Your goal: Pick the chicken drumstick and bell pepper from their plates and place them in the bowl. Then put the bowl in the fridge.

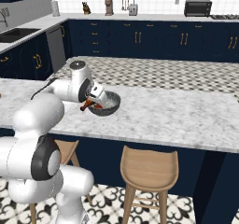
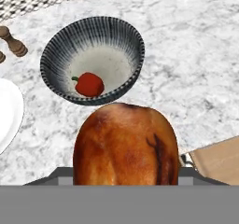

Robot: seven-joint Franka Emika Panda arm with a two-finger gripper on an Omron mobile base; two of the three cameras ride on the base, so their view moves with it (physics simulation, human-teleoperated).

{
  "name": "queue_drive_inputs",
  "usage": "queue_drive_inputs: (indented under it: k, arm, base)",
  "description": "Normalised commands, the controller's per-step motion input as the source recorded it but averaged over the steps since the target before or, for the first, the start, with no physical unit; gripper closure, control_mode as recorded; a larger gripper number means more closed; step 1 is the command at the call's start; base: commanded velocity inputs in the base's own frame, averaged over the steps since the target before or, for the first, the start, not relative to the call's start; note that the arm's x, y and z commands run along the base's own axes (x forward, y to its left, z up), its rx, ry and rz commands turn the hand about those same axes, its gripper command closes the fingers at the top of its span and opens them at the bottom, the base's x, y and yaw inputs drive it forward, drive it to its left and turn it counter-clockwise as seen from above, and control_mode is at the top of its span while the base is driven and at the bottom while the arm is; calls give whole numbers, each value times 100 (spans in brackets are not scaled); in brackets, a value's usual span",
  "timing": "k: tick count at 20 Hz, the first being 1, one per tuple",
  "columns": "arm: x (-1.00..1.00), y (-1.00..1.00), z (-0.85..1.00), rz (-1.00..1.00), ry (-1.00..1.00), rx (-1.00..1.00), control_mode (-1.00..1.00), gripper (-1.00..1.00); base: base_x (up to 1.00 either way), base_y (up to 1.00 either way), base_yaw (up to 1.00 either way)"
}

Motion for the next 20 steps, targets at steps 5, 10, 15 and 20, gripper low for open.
queue_drive_inputs:
  k: [5,10,15,20]
  arm:
    - [100,-14,-38,0,12,0,-100,100]
    - [100,-3,-57,-1,-2,0,-100,100]
    - [100,22,-61,-4,-6,-2,-100,100]
    - [79,8,-44,-1,-2,0,-100,-100]
  base:
    - [0,0,0]
    - [0,0,0]
    - [0,0,0]
    - [0,0,0]
